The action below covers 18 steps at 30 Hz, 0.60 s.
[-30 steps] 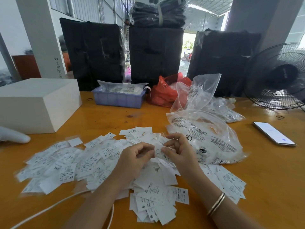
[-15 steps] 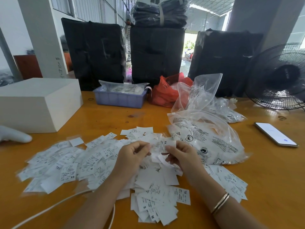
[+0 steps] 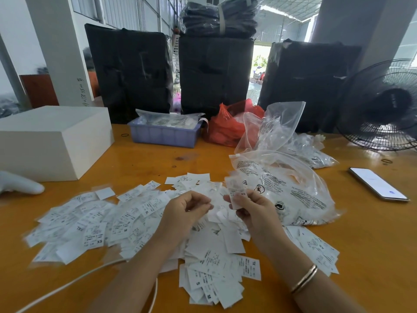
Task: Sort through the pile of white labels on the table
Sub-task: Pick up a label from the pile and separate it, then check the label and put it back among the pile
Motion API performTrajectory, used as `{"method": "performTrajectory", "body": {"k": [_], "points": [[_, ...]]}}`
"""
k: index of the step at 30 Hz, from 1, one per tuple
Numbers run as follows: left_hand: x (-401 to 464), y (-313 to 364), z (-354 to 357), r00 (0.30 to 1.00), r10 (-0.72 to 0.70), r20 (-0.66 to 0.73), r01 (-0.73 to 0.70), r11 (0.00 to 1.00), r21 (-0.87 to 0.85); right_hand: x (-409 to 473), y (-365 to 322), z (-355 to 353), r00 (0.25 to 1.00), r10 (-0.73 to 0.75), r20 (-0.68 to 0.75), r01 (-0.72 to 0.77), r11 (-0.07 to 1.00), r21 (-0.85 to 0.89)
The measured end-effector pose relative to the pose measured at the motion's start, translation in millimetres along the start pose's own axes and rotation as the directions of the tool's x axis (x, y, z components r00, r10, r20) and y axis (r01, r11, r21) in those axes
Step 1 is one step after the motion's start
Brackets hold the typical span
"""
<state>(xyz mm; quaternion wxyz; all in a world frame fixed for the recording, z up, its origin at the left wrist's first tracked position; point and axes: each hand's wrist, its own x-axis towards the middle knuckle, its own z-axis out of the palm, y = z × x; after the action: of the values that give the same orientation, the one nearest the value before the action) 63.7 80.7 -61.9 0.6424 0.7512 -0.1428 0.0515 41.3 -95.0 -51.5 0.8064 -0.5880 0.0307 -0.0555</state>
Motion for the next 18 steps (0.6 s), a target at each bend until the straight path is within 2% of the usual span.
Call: {"method": "performTrajectory", "body": {"k": [3, 8, 18], "points": [[-0.5, 0.0, 0.2, 1.000, -0.003, -0.014, 0.003, 1.000, 0.025, -2.4, -0.6, 5.5, 0.999, 0.035, -0.032, -0.032, 0.994, 0.101], [-1.2, 1.5, -0.5, 0.998, -0.060, -0.020, 0.059, 0.996, -0.061, -5.5, -1.7, 12.0, 0.998, 0.006, -0.065, -0.003, 0.999, 0.043], [-3.4, 5.3, 1.2, 0.999, -0.033, -0.028, 0.032, 0.999, -0.042, -13.6, 4.0, 23.9, 0.988, -0.073, -0.136, 0.070, 0.997, -0.029]]}}
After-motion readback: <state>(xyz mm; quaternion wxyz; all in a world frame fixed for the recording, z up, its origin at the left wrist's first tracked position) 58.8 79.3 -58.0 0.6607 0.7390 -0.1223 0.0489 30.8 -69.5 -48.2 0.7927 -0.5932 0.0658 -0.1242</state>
